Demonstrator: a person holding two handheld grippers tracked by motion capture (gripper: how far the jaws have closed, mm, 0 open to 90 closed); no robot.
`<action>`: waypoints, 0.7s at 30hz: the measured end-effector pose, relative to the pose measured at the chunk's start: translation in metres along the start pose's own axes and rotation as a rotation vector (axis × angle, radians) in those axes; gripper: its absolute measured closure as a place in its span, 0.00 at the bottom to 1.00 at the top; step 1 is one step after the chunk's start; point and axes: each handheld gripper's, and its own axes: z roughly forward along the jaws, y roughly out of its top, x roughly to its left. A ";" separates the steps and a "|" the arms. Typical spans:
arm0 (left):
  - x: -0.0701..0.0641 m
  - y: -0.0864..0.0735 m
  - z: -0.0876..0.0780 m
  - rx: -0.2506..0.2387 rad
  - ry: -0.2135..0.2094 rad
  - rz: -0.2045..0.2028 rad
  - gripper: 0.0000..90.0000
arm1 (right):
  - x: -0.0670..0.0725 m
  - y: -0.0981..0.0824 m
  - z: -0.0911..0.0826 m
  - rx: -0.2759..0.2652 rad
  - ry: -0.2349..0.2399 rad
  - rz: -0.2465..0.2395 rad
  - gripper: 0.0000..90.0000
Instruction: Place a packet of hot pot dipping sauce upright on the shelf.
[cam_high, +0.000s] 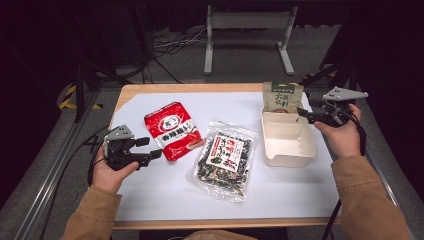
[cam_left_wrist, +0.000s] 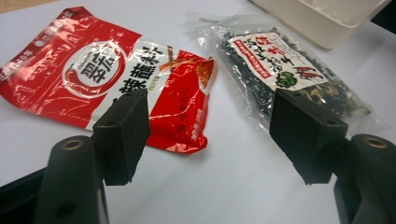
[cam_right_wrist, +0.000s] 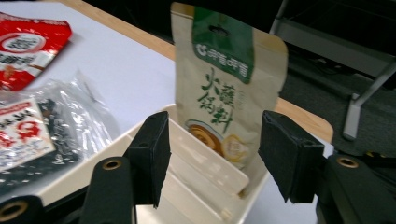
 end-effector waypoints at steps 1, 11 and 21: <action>0.001 0.000 0.000 0.003 0.008 -0.017 0.31 | 0.004 0.001 -0.002 -0.006 0.009 0.005 0.48; 0.016 0.006 0.008 0.011 0.055 -0.078 0.28 | 0.034 0.004 -0.011 -0.052 0.081 -0.007 0.49; 0.027 0.013 0.022 0.004 0.073 -0.124 0.29 | 0.063 0.001 -0.015 -0.096 0.145 -0.007 0.50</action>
